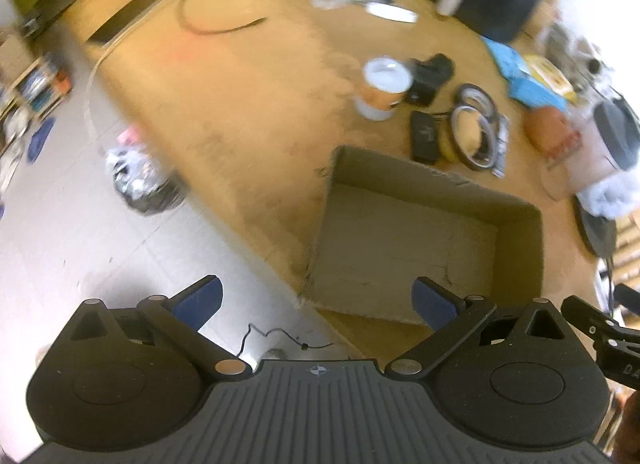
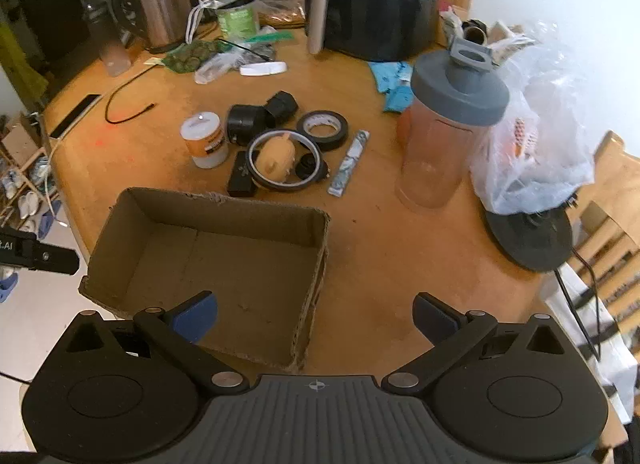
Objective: Organize rigid objects
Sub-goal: 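Move the left tool over the table toward the white-lidded jar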
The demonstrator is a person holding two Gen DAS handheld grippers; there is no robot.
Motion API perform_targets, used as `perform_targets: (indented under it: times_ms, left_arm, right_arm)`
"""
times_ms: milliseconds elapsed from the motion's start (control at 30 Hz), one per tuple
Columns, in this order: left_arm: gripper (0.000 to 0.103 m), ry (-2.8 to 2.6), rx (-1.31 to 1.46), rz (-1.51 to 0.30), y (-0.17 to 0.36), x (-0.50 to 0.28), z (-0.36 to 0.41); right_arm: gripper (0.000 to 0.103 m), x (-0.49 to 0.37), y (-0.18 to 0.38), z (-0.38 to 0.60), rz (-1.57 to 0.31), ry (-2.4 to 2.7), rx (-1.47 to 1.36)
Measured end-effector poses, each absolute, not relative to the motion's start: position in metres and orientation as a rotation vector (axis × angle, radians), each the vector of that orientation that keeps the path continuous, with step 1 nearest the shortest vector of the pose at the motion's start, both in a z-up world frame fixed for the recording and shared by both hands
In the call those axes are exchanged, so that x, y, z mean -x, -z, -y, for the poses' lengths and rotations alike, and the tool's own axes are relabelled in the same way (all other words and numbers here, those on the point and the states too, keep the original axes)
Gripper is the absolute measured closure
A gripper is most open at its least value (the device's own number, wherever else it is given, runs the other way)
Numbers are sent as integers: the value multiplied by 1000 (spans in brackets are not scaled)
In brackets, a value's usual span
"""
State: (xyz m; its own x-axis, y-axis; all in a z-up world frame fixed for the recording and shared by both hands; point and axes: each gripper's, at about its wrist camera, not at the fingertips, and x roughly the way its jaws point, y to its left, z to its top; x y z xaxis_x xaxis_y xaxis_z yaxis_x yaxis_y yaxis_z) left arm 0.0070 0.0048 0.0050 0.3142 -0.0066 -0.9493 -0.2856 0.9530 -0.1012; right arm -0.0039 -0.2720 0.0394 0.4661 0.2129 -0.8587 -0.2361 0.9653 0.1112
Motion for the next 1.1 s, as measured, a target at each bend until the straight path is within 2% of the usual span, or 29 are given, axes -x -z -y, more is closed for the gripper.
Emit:
perform_targets:
  times_ms: [433, 633, 1100]
  left_arm:
    - [0, -177, 296, -1199, -1, 3, 11]
    - [0, -83, 229, -1177, 0, -22, 18]
    - [0, 152, 73, -1086, -2, -84, 27]
  right_arm:
    - [0, -25, -25, 280, -1053, -320, 8]
    - [0, -44, -24, 276, -1026, -243, 78]
    - [0, -86, -27, 263, -967, -156, 46]
